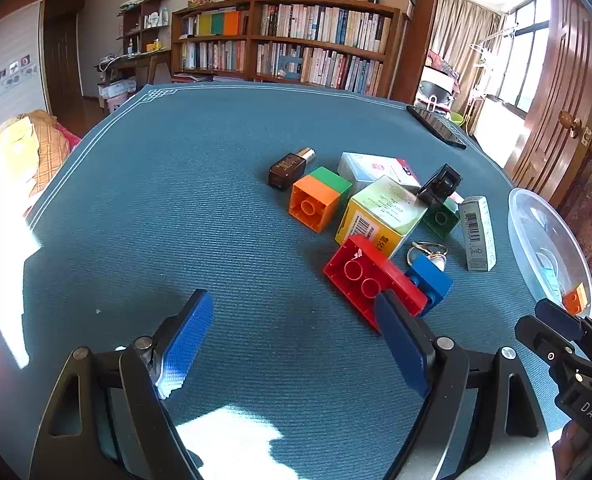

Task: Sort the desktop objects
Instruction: 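Move the left tool to the red brick while the right tool approaches the blue brick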

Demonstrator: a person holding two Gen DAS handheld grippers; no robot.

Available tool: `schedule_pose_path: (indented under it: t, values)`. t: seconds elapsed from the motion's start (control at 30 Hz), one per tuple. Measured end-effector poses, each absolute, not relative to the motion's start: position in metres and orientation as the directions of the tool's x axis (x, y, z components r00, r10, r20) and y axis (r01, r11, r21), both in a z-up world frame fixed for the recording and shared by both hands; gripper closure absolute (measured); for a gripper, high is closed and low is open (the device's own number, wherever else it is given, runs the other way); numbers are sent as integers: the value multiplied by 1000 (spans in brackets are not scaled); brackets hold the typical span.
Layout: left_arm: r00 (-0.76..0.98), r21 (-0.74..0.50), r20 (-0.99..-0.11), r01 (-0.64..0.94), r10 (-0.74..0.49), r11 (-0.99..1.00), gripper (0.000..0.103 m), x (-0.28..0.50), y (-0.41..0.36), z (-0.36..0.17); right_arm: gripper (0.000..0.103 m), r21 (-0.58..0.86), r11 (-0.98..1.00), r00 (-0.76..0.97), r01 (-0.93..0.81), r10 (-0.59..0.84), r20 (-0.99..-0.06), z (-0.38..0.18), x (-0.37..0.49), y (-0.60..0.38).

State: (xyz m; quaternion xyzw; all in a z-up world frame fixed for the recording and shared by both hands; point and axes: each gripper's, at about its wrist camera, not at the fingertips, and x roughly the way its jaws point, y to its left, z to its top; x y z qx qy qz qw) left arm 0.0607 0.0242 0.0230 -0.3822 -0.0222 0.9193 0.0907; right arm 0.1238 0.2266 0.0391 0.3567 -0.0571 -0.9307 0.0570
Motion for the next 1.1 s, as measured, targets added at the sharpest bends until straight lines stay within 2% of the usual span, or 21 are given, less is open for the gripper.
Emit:
schedule_pose_path:
  t: [0.4,0.67,1.1]
  values:
    - [-652,-100,-721,-237,234,-966,17,62,51,18,42,159,-985,-729,63,-154,-667,35,120,227]
    - [-604,-164,-744,-248,285,-955,17,48,52,8,42,159,-985,-724,64,-156,-672,33,119,227]
    - [-594,-145,-755,-261,277,-954,17,32,54,8,42,160,-983,-712,86,-173,-681,31,118,221]
